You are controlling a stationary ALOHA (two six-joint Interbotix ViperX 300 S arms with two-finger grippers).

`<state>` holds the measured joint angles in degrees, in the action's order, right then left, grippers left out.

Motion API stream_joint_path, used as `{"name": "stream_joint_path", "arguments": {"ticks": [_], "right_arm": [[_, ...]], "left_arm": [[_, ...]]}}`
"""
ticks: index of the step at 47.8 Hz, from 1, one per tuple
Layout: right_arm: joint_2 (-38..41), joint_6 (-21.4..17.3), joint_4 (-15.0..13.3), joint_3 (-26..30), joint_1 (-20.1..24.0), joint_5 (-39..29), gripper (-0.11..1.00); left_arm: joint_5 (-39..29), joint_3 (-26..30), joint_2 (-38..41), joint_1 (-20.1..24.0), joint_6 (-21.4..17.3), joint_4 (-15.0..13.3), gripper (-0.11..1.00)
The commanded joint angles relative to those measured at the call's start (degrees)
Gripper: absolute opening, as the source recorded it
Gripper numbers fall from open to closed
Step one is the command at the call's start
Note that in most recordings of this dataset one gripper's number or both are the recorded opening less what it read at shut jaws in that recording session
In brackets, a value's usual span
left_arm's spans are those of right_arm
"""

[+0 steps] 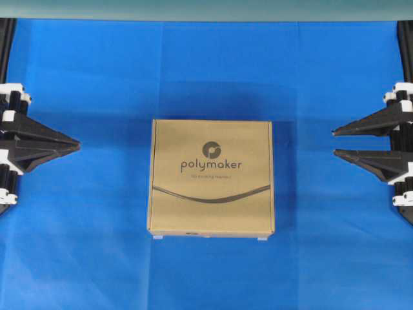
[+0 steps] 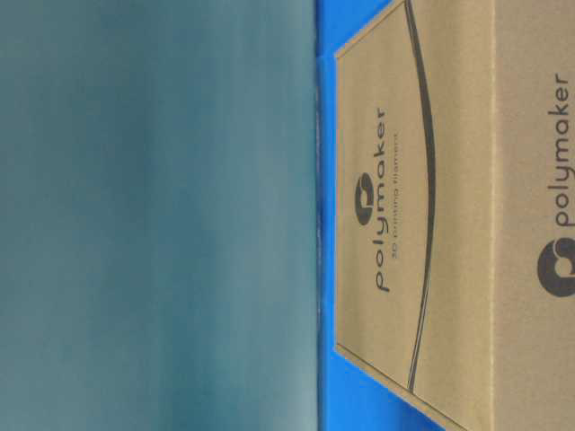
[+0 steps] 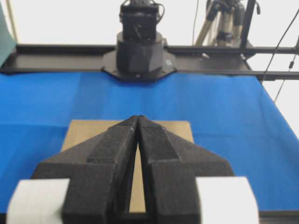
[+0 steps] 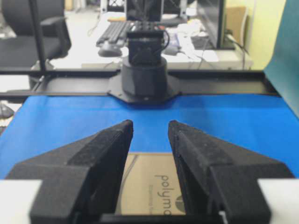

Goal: Lift up the cardboard box by clamping it between your arms.
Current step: 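Move both grippers inward to press against the box's left and right sides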

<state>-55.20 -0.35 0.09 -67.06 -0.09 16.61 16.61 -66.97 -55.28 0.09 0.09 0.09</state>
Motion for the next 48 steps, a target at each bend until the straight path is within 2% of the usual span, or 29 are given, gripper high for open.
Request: {"name": "stream_joint_path", "arguments": {"ticks": [1,4,8,13,21,31,40,44,48], "right_arm": [[0.6,-0.1,0.6,0.5,-0.4,-0.4,0.14],[0.8,-0.4,2.7,1.1,-0.4,-5.4,0.08],[1.0,-1.1,3.7,3.3,-0.4,-14.5,-0.03],[1.7,-1.2,3.7,7.1,-0.4,-27.1,-0.03],[4.3,-1.2,3.7,10.6,-0.4,-38.6,-0.03],[8.9,-1.2,3.1,11.8,-0.4,-44.9,-0.03],[13.6,-1.5,2.6,12.3,-1.7,-49.7,0.0],[15.6,-1.8,2.6,12.7,-2.6,-51.1,0.05],[17.2,-1.7,2.6,13.0,-3.3,-52.7,0.17]], "left_arm": [[-1.9,1.9,1.3,0.2,1.3,0.8,0.05],[-4.3,2.9,2.1,0.3,1.9,0.9,0.06],[-7.6,4.5,3.2,0.2,2.0,0.9,0.0],[-10.0,5.9,4.5,0.2,2.1,0.9,0.0],[-13.4,7.0,7.1,0.2,2.6,0.8,0.0],[-22.9,9.8,11.9,0.3,6.2,0.9,0.0],[-26.9,11.4,15.9,0.4,6.6,0.9,0.01],[-29.7,12.2,18.0,0.4,6.5,0.9,0.02],[-32.4,12.9,20.0,0.6,6.5,1.0,0.13]]}}
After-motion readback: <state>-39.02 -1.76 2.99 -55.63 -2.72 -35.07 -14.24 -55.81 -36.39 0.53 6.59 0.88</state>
